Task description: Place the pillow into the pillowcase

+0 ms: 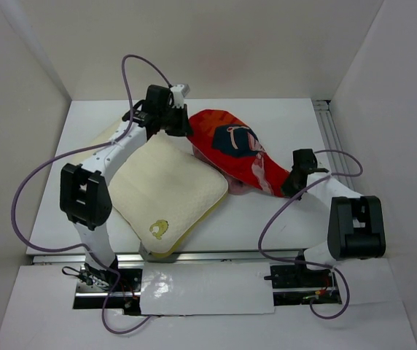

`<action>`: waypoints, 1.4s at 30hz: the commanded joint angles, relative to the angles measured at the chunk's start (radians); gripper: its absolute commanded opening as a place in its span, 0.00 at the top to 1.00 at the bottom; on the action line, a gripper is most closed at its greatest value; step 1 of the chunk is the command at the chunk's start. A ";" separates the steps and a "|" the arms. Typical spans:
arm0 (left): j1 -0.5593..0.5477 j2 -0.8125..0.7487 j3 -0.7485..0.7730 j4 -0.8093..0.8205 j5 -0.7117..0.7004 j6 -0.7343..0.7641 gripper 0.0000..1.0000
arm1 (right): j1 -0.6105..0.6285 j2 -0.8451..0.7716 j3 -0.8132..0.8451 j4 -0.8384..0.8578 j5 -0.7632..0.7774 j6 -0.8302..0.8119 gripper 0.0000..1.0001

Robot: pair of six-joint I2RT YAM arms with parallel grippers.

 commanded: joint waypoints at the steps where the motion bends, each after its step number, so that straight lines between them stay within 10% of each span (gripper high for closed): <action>1: 0.003 -0.074 0.059 0.028 0.025 0.016 1.00 | -0.008 0.006 0.050 0.066 -0.030 -0.055 1.00; 15: 0.012 -0.193 0.268 -0.032 -0.039 0.027 1.00 | -0.008 -0.197 0.422 -0.047 0.128 -0.075 1.00; 20: -0.032 -0.265 0.151 -0.012 -0.091 0.036 1.00 | 0.022 -0.224 0.315 -0.160 -0.007 -0.132 0.25; 27: -0.069 -0.287 0.073 0.001 -0.161 0.036 1.00 | 0.160 -0.235 0.078 -0.117 -0.122 -0.155 0.02; 42: -0.078 -0.278 0.045 -0.019 -0.210 0.036 1.00 | 0.279 0.001 0.017 -0.037 0.154 -0.101 0.00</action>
